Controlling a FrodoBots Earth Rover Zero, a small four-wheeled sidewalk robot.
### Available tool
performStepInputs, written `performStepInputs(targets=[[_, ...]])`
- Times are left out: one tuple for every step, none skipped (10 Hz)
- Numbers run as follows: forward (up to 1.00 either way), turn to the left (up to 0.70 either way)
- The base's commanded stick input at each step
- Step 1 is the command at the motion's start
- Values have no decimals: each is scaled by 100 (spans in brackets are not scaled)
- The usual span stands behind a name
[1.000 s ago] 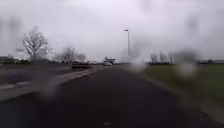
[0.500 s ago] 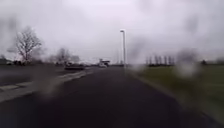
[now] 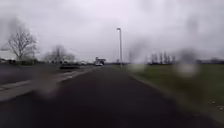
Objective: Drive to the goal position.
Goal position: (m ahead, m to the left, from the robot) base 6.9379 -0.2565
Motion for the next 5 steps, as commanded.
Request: performStepInputs(targets=[[100, 0], [100, 0], [100, 0], [100, 0], [100, 0]])
